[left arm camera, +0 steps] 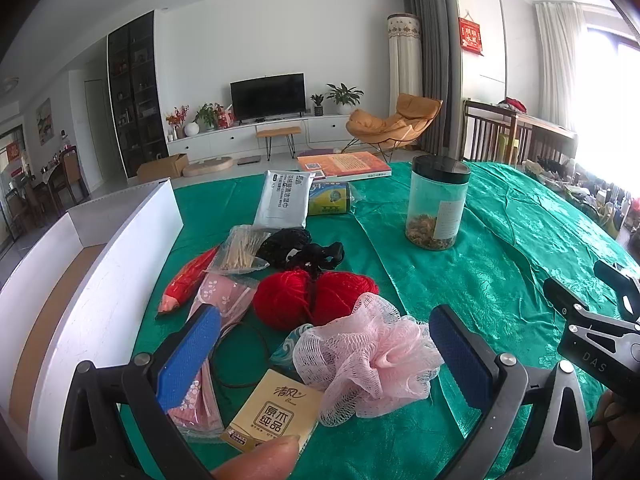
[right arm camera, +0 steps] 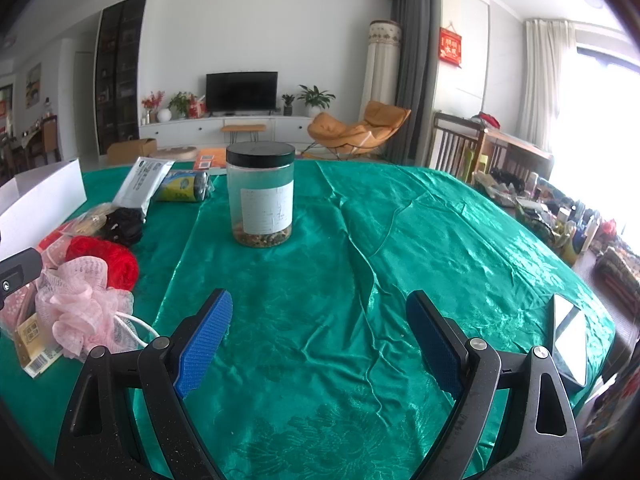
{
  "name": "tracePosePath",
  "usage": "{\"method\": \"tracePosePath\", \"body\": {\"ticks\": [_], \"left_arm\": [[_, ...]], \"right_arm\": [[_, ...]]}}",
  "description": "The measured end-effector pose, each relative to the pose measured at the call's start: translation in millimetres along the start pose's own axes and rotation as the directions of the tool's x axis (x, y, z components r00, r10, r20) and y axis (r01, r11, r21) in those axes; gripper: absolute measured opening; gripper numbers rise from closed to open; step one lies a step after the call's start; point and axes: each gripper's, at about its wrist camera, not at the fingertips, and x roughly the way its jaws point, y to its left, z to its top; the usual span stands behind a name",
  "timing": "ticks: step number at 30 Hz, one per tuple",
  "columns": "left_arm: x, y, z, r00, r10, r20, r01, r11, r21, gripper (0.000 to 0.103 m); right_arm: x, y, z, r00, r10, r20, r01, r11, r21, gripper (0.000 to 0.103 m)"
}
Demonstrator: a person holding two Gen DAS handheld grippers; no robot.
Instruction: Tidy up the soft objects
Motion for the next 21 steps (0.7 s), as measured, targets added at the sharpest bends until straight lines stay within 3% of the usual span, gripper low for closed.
{"method": "tracePosePath", "body": {"ticks": [21], "left_arm": [[0.0, 5.3, -0.8, 1.0, 0.012, -0.007, -0.012, 1.0, 0.005, 0.103]], "right_arm": [[1.7, 1.4, 0.0, 1.0, 0.002, -0.004, -0.002, 1.0, 0.001, 0.091]]}}
